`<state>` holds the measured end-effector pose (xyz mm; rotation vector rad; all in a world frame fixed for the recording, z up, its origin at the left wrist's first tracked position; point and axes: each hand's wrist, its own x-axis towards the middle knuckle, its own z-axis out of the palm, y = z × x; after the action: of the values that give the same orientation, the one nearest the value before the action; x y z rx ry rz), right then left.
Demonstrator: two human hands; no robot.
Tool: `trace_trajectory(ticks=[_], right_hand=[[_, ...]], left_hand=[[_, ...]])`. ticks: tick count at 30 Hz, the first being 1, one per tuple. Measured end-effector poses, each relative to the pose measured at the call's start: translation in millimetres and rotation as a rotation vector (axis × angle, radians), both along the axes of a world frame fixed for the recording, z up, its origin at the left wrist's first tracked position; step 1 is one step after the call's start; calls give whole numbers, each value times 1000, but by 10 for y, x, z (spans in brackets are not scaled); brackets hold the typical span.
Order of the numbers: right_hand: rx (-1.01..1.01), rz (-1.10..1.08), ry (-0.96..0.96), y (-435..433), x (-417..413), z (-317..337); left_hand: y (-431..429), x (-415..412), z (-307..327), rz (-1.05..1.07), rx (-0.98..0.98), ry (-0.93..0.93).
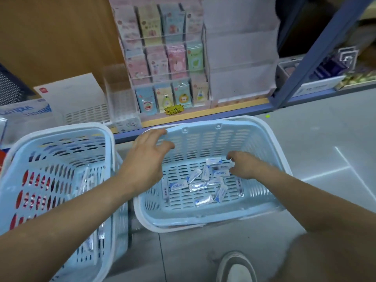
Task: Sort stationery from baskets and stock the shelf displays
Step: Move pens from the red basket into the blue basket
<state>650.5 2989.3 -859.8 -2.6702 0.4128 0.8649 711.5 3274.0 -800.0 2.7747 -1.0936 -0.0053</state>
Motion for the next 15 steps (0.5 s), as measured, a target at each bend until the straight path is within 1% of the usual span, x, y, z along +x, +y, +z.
trace_trajectory(ticks=[1, 2, 3, 6, 7, 8, 12, 15], right_hand=[[-44, 60, 43, -3, 21, -27], [-85, 122, 69, -1, 43, -62], [-124, 181, 78, 1, 59, -99], [-226, 311, 58, -19, 111, -227], [-246, 332, 44, -25, 126, -267], [-260, 348, 36, -28, 141, -297], [-229, 350, 62, -52, 238, -320], [-211, 377, 57, -74, 272, -303]], left_hand=[[-52, -14, 8, -43, 57, -28], [-111, -29, 11, -94, 142, -15], [-177, -45, 7, -138, 265, 33], [-397, -59, -64, -181, 733, 168], [-466, -48, -111, -182, 850, 199], [-525, -35, -166, -188, 926, 219], [-648, 55, -406, -218, 1073, 288], [-645, 70, -533, -285, 1137, 284]])
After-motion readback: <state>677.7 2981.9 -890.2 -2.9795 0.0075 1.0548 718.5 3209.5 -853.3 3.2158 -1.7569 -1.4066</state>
